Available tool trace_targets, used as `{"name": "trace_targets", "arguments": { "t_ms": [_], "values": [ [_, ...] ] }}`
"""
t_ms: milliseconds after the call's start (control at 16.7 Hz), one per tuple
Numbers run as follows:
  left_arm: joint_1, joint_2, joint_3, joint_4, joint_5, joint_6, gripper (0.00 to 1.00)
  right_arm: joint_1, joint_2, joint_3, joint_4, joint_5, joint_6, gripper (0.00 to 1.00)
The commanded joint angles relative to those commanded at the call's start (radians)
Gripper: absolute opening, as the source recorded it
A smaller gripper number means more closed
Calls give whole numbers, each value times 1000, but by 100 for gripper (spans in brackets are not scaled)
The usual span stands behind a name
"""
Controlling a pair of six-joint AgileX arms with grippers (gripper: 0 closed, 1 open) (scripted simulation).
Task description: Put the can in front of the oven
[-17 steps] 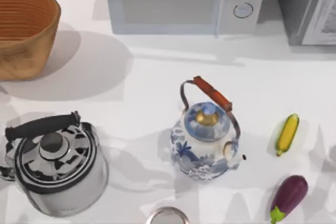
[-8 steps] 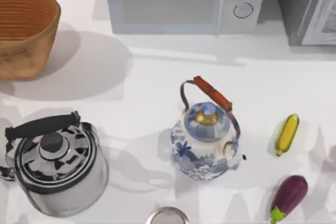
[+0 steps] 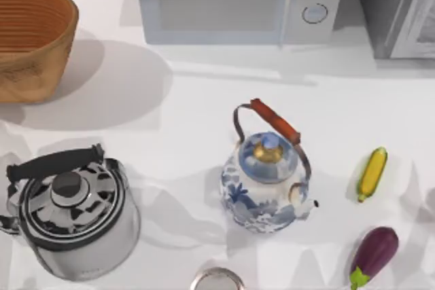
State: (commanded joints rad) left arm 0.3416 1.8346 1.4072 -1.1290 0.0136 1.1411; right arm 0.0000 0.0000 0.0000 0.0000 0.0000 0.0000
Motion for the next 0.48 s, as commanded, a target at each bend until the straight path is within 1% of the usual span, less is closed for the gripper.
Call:
{"name": "trace_targets", "arguments": {
  "t_ms": [120, 240, 360, 480],
  "values": [
    [-56, -21, 54, -52, 22, -73, 0, 0, 0, 0, 0, 0, 0, 100],
    [-141, -35, 132, -110, 47, -184, 0, 0, 0, 0, 0, 0, 0, 100],
    [-250, -33, 230, -167, 69, -333, 0, 0, 0, 0, 0, 0, 0, 100],
    [-369, -9, 345, -208, 83, -513, 0, 0, 0, 0, 0, 0, 0, 100]
  ]
}}
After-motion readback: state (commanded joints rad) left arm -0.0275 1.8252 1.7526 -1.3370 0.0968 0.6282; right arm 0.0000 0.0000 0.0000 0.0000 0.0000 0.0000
